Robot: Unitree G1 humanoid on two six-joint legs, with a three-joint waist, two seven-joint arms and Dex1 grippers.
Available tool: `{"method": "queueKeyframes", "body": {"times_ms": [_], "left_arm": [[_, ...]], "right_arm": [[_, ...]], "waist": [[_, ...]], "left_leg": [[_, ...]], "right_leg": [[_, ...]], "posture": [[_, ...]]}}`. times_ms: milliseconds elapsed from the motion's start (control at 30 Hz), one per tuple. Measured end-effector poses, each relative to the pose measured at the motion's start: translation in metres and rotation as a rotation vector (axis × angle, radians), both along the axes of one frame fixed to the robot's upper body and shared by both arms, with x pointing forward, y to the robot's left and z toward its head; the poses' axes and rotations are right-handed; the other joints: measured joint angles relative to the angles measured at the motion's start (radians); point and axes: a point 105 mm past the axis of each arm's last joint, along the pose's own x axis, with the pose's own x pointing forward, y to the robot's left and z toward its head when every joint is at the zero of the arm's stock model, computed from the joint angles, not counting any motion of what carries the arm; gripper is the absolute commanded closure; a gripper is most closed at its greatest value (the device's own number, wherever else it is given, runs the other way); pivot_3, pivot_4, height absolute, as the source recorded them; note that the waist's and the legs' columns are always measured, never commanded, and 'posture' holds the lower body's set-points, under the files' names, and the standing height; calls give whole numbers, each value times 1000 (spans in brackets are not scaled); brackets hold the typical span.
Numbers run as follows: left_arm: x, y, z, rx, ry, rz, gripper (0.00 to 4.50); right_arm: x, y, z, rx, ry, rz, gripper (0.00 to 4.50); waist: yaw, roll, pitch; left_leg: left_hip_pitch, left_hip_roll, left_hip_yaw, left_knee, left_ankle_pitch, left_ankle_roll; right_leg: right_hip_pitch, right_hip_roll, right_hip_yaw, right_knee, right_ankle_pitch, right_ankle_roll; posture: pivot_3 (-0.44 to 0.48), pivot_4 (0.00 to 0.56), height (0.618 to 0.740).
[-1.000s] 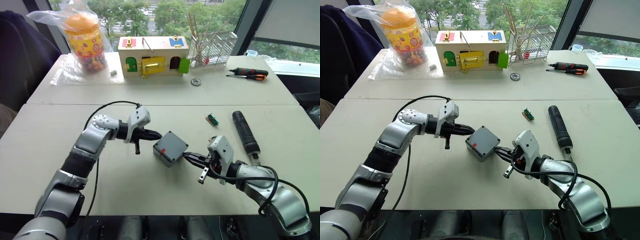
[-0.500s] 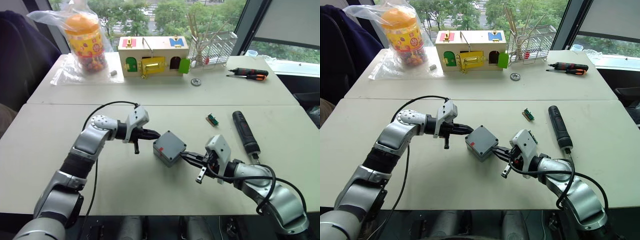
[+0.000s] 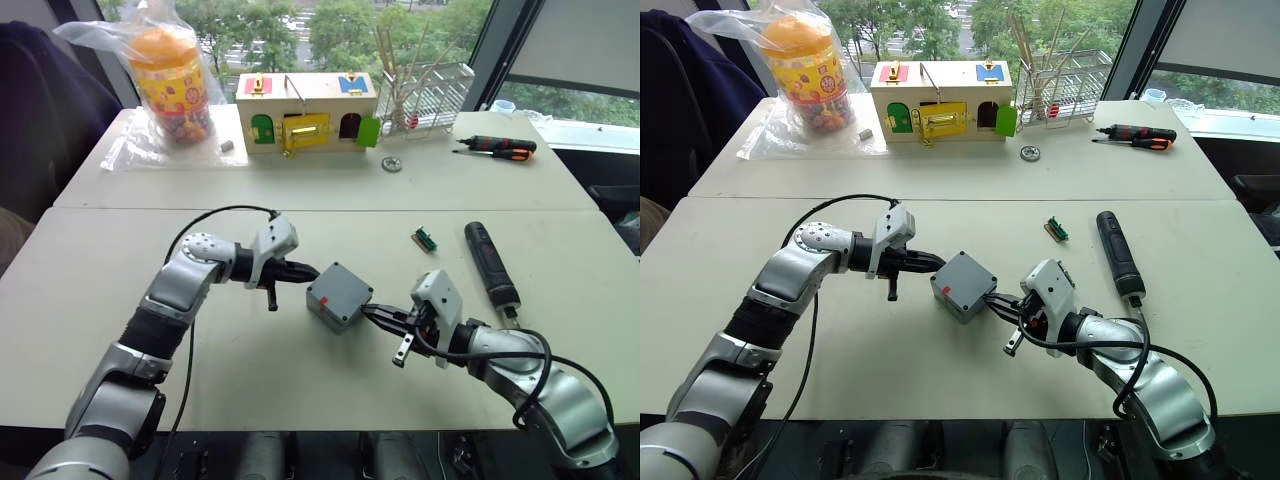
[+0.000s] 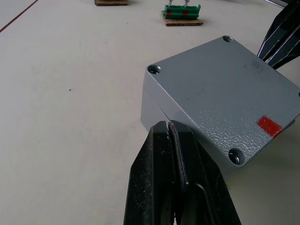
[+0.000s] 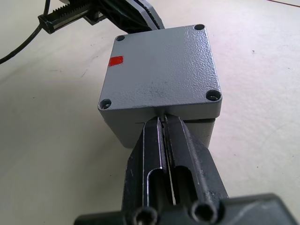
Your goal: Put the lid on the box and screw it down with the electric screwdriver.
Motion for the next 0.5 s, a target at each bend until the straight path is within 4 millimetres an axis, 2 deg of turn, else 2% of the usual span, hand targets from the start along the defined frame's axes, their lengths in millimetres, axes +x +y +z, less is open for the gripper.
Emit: {"method": "queueKeyframes", "body": {"times_ms": [500], "left_arm": [[2, -2, 1, 7, -23, -2, 4500]], "right_arm": [[-2, 2, 0, 19, 17, 7, 4448]], "waist": [[0, 0, 0]], "left_leg": [[0, 0, 0, 0, 0, 0]], "right_leg": [[0, 0, 0, 0, 0, 0]], "posture": [[0, 150, 711]]}}
